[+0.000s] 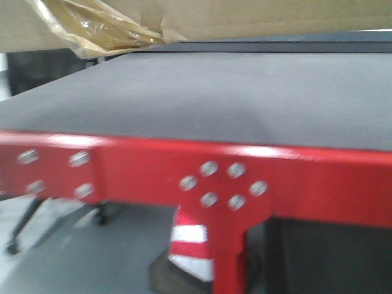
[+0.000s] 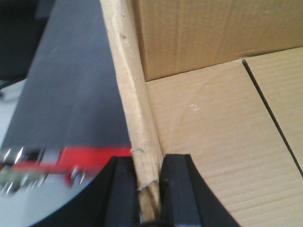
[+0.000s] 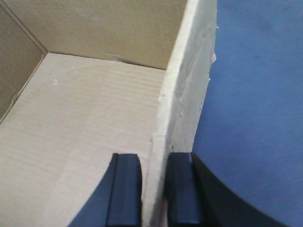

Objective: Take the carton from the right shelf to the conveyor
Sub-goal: 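Hold the box with both grippers above the dark grey conveyor belt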

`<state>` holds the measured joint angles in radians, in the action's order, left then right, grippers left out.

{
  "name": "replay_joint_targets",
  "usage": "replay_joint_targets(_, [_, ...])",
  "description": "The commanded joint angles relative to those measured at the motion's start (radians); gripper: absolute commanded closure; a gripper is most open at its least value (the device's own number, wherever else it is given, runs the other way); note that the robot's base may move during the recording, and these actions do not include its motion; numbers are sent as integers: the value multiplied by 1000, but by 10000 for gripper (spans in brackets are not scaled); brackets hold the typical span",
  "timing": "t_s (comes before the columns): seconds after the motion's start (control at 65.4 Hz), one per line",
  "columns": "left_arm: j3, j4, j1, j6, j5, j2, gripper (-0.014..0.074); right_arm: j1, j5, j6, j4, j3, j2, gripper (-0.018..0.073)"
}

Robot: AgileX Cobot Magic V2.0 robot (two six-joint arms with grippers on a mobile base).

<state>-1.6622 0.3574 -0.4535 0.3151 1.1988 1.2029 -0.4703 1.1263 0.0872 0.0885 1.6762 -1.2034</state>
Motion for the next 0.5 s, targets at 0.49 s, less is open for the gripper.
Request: replay_joint_targets(0.49, [-2,172,11,-17,22,-9,605,7,-6,-25,-48,9,26,629])
